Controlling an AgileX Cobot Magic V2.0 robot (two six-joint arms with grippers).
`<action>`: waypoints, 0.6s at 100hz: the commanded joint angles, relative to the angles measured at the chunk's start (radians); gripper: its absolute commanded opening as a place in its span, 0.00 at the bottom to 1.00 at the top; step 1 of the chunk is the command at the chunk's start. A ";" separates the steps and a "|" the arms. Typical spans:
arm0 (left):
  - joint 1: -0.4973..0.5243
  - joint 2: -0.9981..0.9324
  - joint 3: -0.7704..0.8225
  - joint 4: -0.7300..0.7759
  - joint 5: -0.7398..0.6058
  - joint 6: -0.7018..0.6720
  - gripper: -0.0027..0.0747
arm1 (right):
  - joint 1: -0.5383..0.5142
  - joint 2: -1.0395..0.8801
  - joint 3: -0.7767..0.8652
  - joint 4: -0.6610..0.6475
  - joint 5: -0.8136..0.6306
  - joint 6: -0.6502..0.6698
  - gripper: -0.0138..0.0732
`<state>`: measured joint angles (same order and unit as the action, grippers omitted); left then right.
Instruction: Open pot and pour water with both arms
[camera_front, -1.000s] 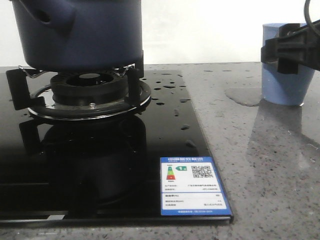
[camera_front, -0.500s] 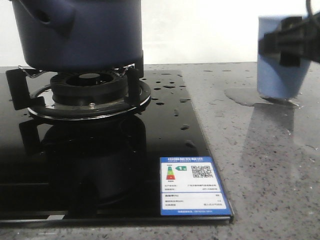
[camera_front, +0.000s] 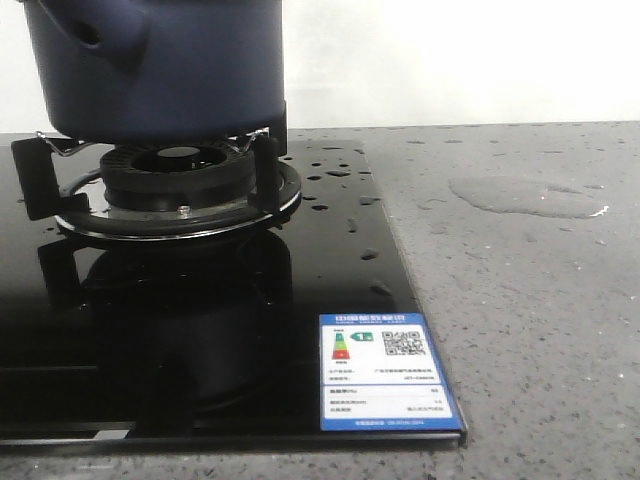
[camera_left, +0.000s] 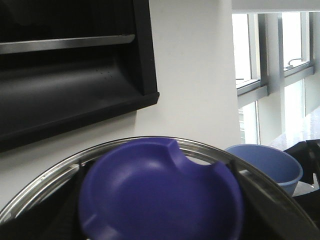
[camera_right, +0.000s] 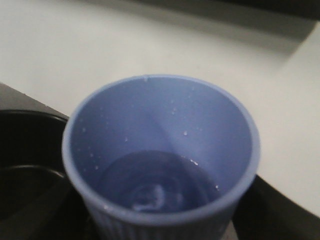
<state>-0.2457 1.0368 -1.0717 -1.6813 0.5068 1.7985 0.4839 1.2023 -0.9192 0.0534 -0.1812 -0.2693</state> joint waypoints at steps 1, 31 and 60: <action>-0.006 -0.047 -0.042 -0.069 -0.030 -0.011 0.36 | 0.027 0.005 -0.151 -0.053 0.008 0.000 0.39; -0.006 -0.101 -0.042 -0.086 -0.073 -0.011 0.36 | 0.107 0.181 -0.410 -0.176 0.242 -0.004 0.39; -0.006 -0.119 -0.042 -0.086 -0.073 -0.011 0.36 | 0.159 0.293 -0.509 -0.456 0.272 -0.004 0.39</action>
<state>-0.2457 0.9407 -1.0717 -1.7097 0.4246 1.7985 0.6338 1.5205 -1.3715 -0.3043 0.1855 -0.2693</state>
